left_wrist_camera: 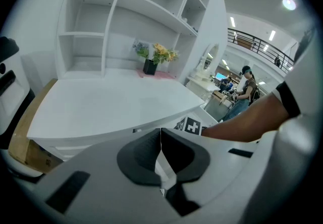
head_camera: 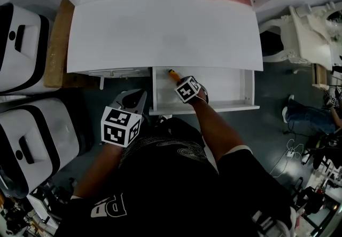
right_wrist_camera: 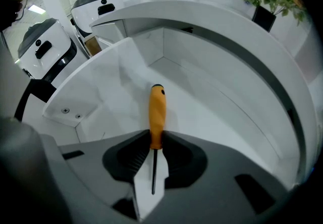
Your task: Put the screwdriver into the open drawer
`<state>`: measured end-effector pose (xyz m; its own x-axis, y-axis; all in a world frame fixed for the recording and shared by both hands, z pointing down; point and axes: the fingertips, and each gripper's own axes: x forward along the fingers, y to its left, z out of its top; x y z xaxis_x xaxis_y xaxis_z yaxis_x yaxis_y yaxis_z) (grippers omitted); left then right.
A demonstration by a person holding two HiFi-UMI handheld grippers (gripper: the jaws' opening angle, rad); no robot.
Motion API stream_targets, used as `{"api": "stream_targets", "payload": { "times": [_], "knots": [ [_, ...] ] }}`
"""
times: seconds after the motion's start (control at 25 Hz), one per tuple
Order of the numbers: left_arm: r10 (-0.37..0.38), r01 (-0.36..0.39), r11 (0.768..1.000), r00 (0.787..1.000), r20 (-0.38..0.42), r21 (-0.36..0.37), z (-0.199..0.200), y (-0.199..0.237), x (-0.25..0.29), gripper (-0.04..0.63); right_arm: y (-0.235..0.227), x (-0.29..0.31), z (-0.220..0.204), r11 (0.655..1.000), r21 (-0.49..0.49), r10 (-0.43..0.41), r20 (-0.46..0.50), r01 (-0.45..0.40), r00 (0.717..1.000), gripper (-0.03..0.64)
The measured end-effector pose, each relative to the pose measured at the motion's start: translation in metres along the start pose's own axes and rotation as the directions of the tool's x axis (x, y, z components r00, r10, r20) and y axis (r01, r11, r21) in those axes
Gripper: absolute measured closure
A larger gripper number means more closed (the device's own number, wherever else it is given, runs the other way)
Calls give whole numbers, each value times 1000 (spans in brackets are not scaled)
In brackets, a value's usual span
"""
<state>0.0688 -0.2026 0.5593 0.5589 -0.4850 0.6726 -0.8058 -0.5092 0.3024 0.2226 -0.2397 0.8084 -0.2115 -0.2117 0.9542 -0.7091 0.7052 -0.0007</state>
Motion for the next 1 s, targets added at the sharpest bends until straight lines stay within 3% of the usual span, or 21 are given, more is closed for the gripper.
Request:
{"api": "stream_targets", "payload": {
  "times": [0.6, 1.0],
  "knots": [
    [8, -8, 1000, 1000, 18, 6, 5, 1, -6, 580, -1, -5, -3, 1000, -4, -4, -7, 4, 1000, 474],
    [-9, 7, 999, 999, 37, 36, 9, -10, -11, 580, -5, -28, 6, 999, -3, -42, 57, 42, 998, 469]
  ]
}}
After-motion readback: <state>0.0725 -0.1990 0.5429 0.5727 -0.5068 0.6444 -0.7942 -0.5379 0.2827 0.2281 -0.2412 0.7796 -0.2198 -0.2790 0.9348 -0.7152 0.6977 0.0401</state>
